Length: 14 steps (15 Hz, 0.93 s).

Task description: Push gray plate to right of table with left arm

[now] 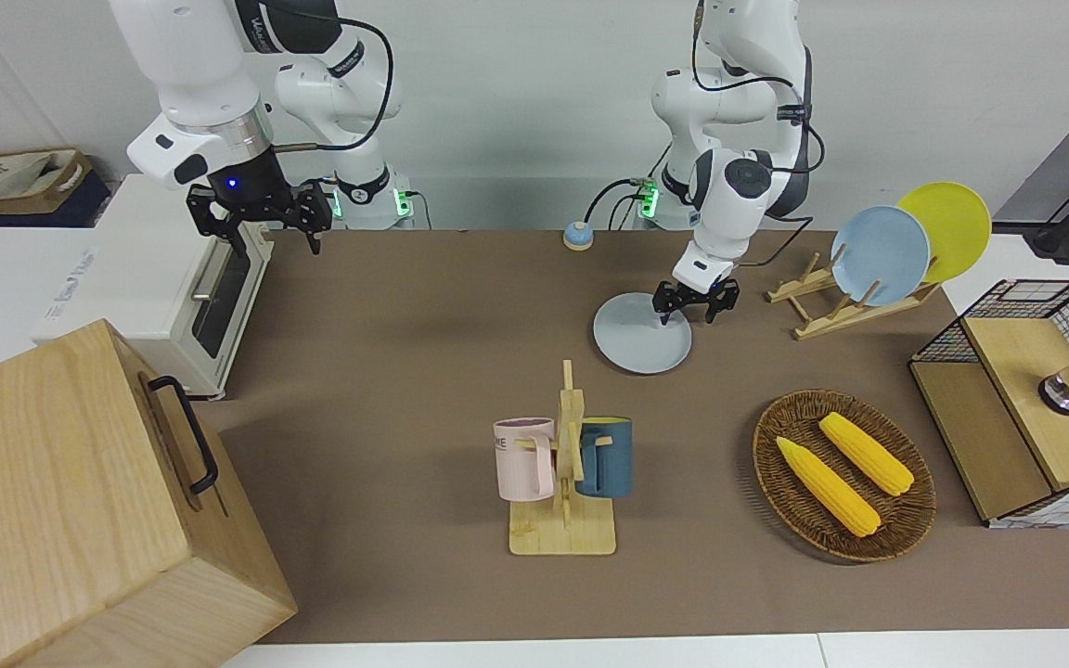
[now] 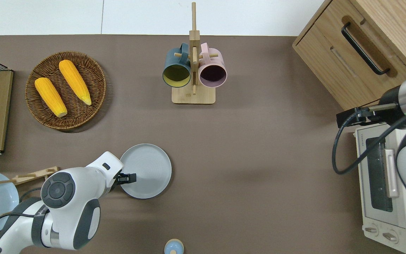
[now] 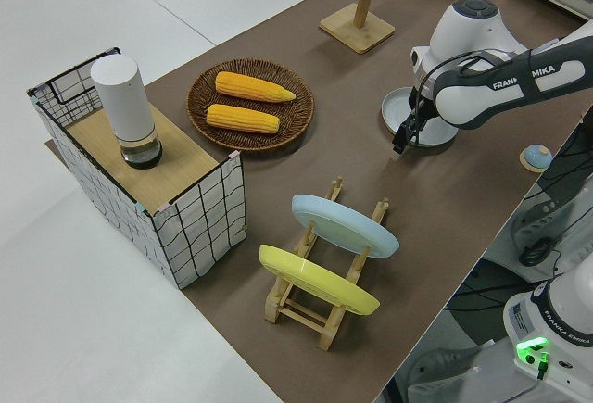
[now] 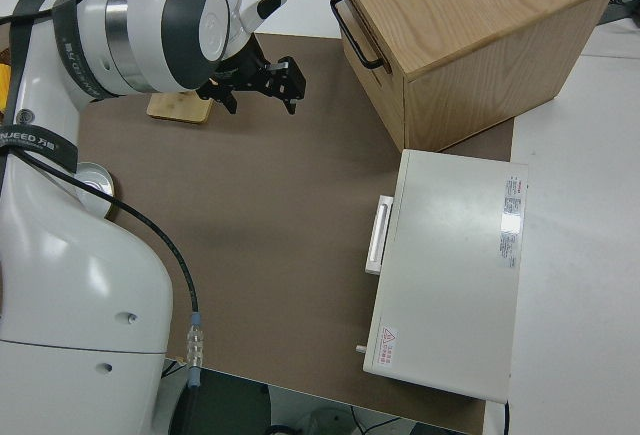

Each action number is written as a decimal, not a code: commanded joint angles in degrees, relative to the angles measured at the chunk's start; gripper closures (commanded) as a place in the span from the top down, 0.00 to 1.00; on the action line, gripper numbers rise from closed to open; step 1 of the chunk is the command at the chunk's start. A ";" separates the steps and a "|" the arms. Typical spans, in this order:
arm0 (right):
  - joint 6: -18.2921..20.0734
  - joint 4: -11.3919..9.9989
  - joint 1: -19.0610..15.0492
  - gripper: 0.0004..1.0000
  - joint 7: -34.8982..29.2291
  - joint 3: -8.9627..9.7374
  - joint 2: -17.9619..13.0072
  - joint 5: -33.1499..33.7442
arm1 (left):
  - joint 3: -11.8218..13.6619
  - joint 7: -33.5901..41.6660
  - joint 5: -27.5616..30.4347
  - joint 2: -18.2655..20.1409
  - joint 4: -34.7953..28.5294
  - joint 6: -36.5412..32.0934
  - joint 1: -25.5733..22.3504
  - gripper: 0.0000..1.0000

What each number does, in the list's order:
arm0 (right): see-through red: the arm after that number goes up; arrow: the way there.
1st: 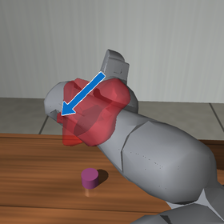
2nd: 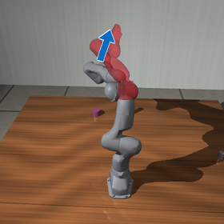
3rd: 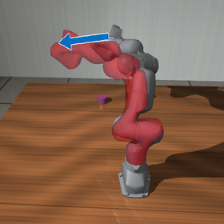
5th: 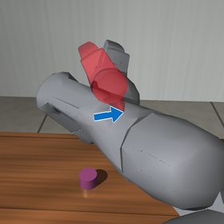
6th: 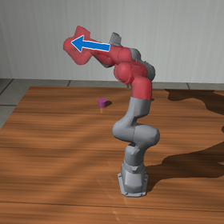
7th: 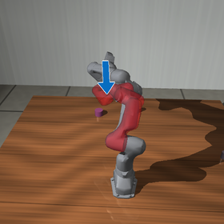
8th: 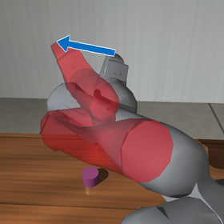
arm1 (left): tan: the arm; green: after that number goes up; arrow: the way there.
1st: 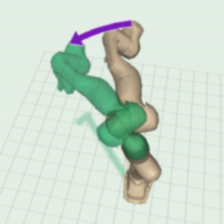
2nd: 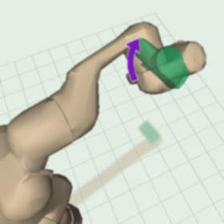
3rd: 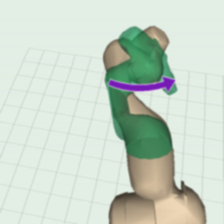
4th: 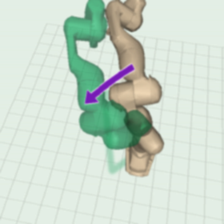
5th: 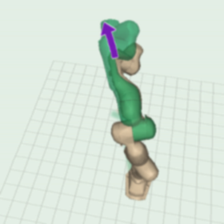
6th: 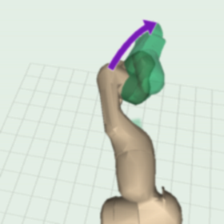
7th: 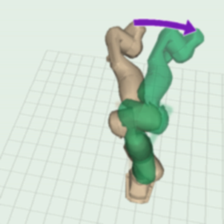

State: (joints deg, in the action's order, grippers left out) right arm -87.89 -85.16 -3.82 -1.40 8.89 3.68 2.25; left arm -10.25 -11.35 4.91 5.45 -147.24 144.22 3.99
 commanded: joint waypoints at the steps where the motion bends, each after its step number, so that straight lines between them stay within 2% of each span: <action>1: 0.61 0.08 -0.04 0.98 -0.18 -0.01 -0.34 -0.40 | 0.14 0.19 0.72 0.17 -0.77 1.15 0.14 0.62; 3: 0.61 0.08 -0.04 0.98 -0.18 -0.01 -0.34 -0.40 | 0.14 -0.52 0.72 -0.18 -0.77 1.94 0.40 0.57; 4: 0.61 0.08 -0.04 0.98 -0.18 -0.01 -0.34 -0.40 | 0.14 -0.43 0.72 -0.44 -0.77 2.03 0.40 0.49; 7: 0.61 0.08 -0.04 0.98 -0.18 -0.01 -0.34 -0.40 | 0.14 -0.17 0.63 -0.44 -0.77 2.12 0.40 0.14; 9: 0.61 0.16 -0.04 0.98 -0.18 -0.01 -0.34 -0.40 | 0.14 0.01 0.63 -0.44 -0.77 2.12 0.31 0.00; 14: 0.61 0.08 -0.04 0.98 -0.18 -0.01 -0.34 -0.40 | 0.14 0.01 0.63 -0.71 -0.77 2.12 0.22 0.00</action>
State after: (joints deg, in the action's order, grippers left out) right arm -87.88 -85.16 -3.82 -1.40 8.89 3.68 2.25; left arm -10.31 -11.40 5.31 5.32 -147.03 145.22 4.05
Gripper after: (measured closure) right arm 0.013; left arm 0.965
